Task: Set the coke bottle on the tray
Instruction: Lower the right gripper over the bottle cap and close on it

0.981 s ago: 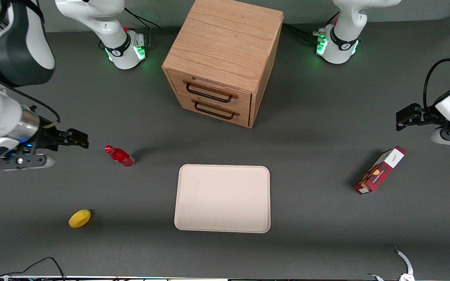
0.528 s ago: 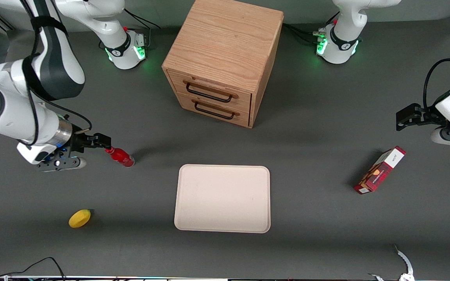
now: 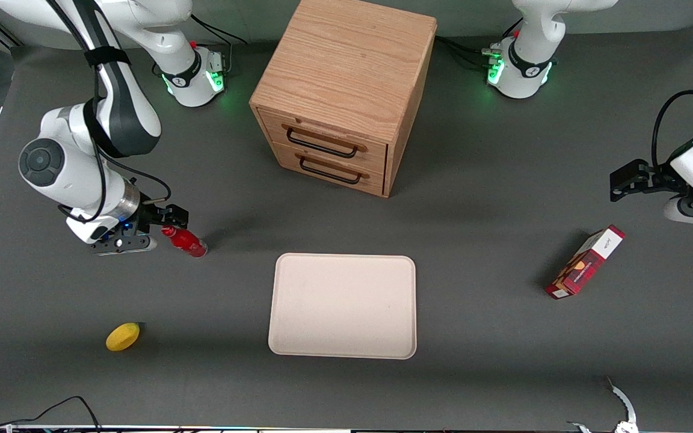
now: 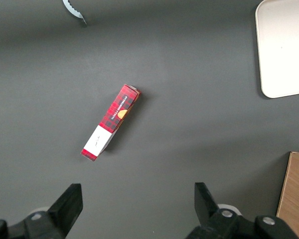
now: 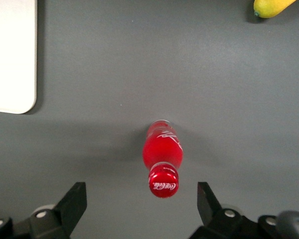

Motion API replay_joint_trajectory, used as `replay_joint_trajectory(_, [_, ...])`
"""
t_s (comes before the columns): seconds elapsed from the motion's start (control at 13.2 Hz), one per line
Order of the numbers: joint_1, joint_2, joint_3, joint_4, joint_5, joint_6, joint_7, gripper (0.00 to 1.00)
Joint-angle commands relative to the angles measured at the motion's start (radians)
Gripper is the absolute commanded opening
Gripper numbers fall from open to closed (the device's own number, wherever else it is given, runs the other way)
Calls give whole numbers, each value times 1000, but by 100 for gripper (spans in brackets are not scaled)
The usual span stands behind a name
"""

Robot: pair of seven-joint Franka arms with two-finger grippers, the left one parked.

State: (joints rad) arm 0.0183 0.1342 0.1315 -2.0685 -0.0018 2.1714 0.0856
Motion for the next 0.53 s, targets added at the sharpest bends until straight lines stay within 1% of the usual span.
replay_joint_trajectory(0.0, [-1,-24,0,-54,-21,54,6,97])
replay_joint_trajectory(0.08, [0,-18,0,-70,-29,85,6,96])
replay_joint_trajectory(0.15, [0,-12,0,-87,-52,114,6,96])
replay_joint_trajectory(0.38, [-3,-7,0,-113,-61,146,3,95])
replay_joint_trajectory(0.45, [-3,-1,0,-114,-87,146,0,95])
